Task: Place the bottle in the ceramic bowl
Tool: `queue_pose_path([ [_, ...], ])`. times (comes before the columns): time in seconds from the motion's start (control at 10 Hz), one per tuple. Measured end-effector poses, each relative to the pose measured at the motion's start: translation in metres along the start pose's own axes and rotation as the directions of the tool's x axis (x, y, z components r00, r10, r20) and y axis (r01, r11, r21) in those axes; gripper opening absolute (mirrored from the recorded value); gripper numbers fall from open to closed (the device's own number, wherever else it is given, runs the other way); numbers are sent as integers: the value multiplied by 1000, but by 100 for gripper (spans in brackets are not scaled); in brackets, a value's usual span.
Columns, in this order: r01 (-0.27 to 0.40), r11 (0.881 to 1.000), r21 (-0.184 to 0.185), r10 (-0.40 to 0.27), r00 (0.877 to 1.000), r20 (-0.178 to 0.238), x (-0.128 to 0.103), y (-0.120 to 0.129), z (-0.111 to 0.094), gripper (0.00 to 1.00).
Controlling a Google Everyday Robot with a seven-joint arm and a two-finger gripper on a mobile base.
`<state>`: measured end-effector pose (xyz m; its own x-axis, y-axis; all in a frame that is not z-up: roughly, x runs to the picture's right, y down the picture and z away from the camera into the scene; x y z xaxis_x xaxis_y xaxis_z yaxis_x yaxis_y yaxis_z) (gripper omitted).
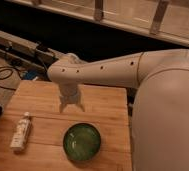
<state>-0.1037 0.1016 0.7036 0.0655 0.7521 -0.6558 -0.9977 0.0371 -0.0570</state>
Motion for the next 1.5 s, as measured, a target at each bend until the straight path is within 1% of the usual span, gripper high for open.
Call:
queue_pose_path([
  [0.7,1,1000,3,-1,1000,1,-1,0,-1,65],
  [0.8,15,1000,22,-16,1000,19,-3,1,-4,65],
  [0.9,32,999,37,-34,998,51,-8,10,-10,65],
  [1.0,43,998,53,-47,996,74,-12,17,-12,65],
  [1.1,62,995,74,-70,992,105,-19,33,-15,65],
  [1.2,88,992,95,-101,985,138,-29,59,-15,65],
  [1.3,111,988,105,-126,980,155,-33,80,-15,65],
  [1.4,152,982,109,-169,970,173,-36,112,-13,65],
  [1.5,190,976,106,-207,962,179,-36,142,-9,65],
])
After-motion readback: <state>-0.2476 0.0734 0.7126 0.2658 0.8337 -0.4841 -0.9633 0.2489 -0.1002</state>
